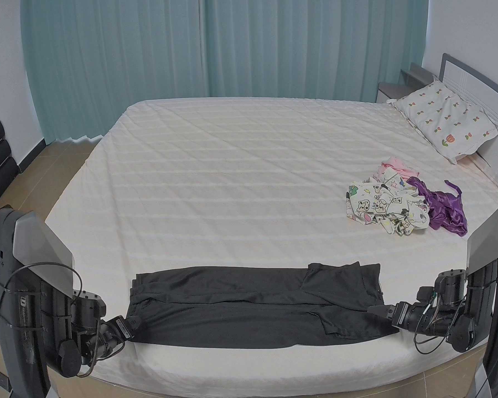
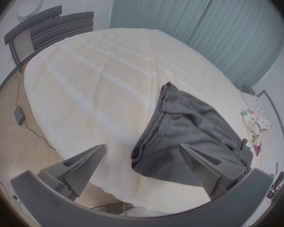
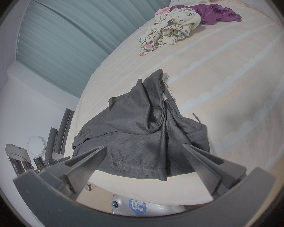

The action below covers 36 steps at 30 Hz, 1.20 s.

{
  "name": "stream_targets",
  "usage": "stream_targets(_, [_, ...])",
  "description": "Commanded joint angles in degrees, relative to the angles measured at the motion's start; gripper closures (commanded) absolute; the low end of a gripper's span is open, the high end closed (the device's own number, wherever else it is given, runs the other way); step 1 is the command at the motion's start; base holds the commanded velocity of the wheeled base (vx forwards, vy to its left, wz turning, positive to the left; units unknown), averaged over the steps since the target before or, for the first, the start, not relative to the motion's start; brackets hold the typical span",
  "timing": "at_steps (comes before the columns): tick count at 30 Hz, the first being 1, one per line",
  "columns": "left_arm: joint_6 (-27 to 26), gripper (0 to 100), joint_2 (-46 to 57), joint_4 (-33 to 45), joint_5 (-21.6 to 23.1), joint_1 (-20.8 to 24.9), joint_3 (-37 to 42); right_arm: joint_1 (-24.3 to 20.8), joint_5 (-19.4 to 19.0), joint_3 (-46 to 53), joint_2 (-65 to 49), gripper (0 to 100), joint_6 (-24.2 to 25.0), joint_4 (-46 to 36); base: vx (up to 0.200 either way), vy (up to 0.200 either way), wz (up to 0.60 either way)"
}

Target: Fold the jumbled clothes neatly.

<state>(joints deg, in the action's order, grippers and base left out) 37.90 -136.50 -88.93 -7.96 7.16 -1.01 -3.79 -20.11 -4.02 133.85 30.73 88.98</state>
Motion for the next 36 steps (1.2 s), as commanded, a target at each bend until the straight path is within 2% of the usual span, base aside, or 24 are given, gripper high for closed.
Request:
stream_targets(1, [-0.9,0,7.12,-1.07,3.39,-2.32,-2.24,-0.16,-0.01,-0.02,-0.08,0,0.03,0.76,0.0,0.0,0.0])
stream_targets(6, [-0.9,0,7.91,0.16,4.18,-3.9,-11.38,-0.25,-0.01,0.07,-0.08,0,-0.06,0.76,0.0,0.0,0.0])
stream_targets(9, [-0.81,0,7.65,7.72,4.36,-4.17,-18.41,-0.25,-0.1,-0.02,0.0,0,-0.06,0.76,0.0,0.0,0.0])
stream_targets(10, [-0.63,0,7.83,12.82,5.06,-4.61,-22.45,-0.34,-0.01,-0.02,0.18,0,-0.06,0.76,0.0,0.0,0.0])
stream_targets(11, [-0.2,0,8.27,19.67,6.91,-5.22,-27.9,-0.34,-0.1,-0.02,0.27,0,-0.06,0.76,0.0,0.0,0.0])
stream_targets(15, [1.47,0,7.74,35.32,11.92,-6.45,-40.12,-0.34,-0.1,-0.02,0.44,0,-0.15,0.76,0.0,0.0,0.0])
stream_targets(19, [1.56,0,2.64,41.65,14.2,-7.33,-49.0,-0.6,-0.1,-0.02,0.53,0,-0.23,0.67,0.0,0.0,0.0])
stream_targets(25, [1.21,0,0.36,41.82,14.99,-7.95,-50.49,-1.57,-0.1,-0.11,0.53,0,-0.41,0.67,0.0,0.0,0.0])
stream_targets(28, [1.03,0,0.62,42.17,16.93,-7.77,-49.35,-2.19,-0.1,-0.11,0.8,0,-0.32,0.76,0.0,0.0,0.0])
stream_targets(36, [-2.3,0,0.27,42.08,17.36,-7.51,-47.77,-2.36,-0.01,-0.11,1.06,0,-0.5,0.76,0.0,0.0,0.0])
